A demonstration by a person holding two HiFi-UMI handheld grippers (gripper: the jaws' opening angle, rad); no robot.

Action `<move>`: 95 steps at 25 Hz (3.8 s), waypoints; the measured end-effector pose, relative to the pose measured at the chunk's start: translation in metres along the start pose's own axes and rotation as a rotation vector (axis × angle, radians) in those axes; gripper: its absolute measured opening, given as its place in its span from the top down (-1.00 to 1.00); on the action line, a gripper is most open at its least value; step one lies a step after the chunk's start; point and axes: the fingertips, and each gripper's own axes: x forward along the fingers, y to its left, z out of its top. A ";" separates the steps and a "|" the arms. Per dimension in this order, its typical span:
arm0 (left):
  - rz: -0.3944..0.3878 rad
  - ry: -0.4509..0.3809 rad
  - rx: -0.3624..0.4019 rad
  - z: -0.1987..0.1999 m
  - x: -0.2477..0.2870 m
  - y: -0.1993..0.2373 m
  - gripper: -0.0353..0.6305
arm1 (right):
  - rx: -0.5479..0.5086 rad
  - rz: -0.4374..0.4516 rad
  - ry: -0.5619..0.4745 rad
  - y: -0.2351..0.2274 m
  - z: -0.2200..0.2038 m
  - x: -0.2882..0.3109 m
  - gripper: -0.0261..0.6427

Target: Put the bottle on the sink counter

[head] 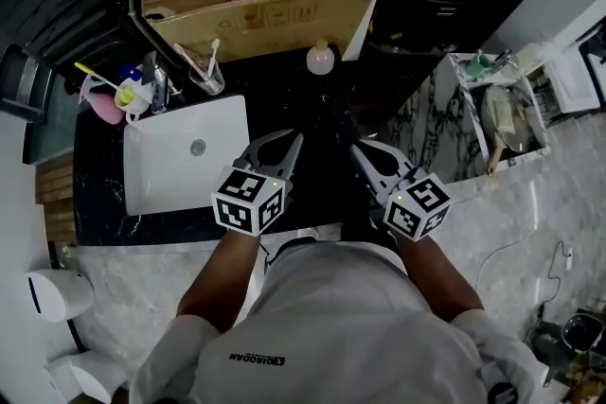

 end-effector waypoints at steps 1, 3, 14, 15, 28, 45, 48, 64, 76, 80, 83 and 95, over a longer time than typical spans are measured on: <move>-0.006 -0.003 -0.004 -0.002 -0.005 -0.006 0.85 | -0.006 0.000 0.000 0.004 0.000 -0.003 0.80; -0.014 -0.006 -0.002 -0.007 -0.014 -0.016 0.85 | -0.019 0.003 -0.003 0.012 0.000 -0.010 0.80; 0.001 -0.013 0.011 -0.015 -0.037 -0.055 0.85 | -0.073 0.053 -0.022 0.021 0.013 -0.033 0.80; 0.011 -0.022 0.016 -0.013 -0.037 -0.058 0.85 | -0.079 0.061 -0.022 0.020 0.013 -0.035 0.80; 0.149 -0.070 -0.008 -0.005 -0.026 -0.127 0.85 | -0.085 0.166 -0.007 -0.005 0.012 -0.102 0.80; 0.320 -0.089 -0.012 -0.018 -0.047 -0.182 0.85 | -0.099 0.264 0.028 -0.012 -0.009 -0.171 0.80; 0.315 -0.087 -0.012 -0.020 -0.050 -0.188 0.85 | -0.097 0.263 0.032 -0.009 -0.012 -0.173 0.80; 0.190 -0.069 0.033 -0.017 -0.079 -0.155 0.85 | -0.098 0.143 -0.003 0.036 -0.013 -0.144 0.80; 0.118 -0.052 0.046 -0.024 -0.094 -0.135 0.85 | -0.111 0.072 0.019 0.056 -0.023 -0.126 0.80; 0.116 -0.047 0.050 -0.024 -0.095 -0.131 0.85 | -0.116 0.072 0.019 0.059 -0.020 -0.121 0.80; 0.123 -0.048 0.048 -0.025 -0.096 -0.128 0.85 | -0.114 0.074 0.016 0.060 -0.020 -0.119 0.80; 0.137 -0.054 0.053 -0.023 -0.100 -0.130 0.85 | -0.107 0.083 0.014 0.060 -0.020 -0.118 0.80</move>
